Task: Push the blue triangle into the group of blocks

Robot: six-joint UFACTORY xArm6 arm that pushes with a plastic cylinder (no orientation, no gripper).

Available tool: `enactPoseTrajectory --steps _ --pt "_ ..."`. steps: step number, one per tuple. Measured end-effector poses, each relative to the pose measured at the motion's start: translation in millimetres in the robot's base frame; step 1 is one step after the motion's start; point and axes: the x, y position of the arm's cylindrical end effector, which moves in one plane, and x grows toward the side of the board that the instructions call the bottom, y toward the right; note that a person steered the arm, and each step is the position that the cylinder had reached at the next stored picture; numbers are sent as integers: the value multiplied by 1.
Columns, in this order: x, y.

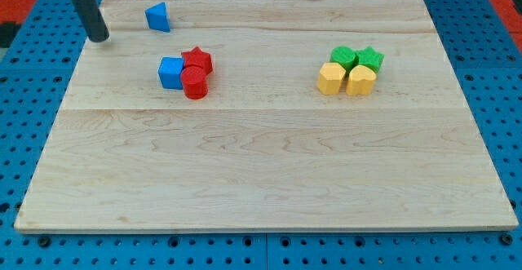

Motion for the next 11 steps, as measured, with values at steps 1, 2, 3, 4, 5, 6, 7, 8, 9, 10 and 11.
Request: enactPoseTrajectory --steps 1,2,3,4,5,6,7,8,9,10,11 --pt "-43 5" --pt "-74 41" --pt "-60 77" --pt "-15 71" --pt "5 76" --pt "-21 76" --pt "-28 98" --pt "-8 120" --pt "36 105" --pt "56 102" --pt "56 94"
